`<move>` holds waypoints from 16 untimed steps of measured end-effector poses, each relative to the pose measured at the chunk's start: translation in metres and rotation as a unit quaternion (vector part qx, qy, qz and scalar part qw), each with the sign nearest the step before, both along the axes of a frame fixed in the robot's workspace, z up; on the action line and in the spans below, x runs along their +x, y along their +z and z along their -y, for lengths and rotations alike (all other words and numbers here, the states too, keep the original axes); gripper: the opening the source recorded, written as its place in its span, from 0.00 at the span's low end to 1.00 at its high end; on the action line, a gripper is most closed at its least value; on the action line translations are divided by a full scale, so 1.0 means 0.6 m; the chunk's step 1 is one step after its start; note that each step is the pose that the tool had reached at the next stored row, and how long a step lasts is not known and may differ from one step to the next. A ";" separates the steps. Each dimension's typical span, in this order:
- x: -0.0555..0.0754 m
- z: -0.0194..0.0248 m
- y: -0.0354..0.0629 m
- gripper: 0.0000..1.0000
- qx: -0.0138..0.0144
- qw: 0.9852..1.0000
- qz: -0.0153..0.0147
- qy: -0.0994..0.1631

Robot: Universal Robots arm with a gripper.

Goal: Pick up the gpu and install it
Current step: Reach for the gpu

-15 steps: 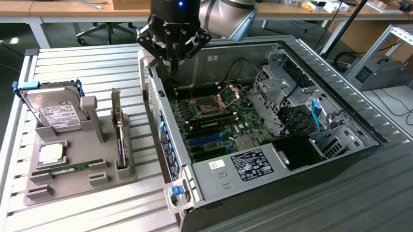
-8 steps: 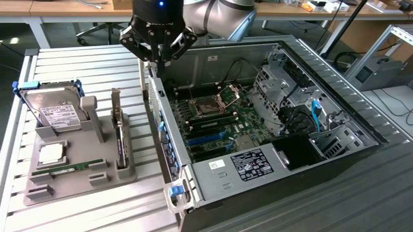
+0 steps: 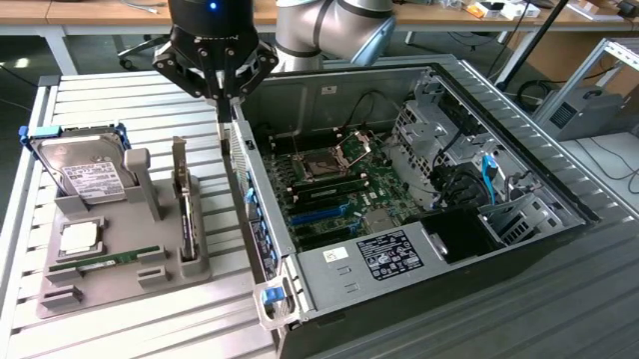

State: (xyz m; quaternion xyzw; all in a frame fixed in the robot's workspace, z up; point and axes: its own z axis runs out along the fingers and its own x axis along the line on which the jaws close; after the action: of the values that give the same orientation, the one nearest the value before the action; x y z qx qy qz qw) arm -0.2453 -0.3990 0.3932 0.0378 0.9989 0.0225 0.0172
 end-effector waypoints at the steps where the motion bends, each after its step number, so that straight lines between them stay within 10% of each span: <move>1: -0.005 0.0000 0.000 0.11 0.000 1.000 0.000 0.000; 16: -0.047 0.0000 0.000 0.11 0.000 1.000 0.000 0.000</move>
State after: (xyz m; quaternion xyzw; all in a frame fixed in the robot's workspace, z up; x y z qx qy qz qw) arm -0.2735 -0.3989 0.3931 0.0377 0.9989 0.0229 0.0174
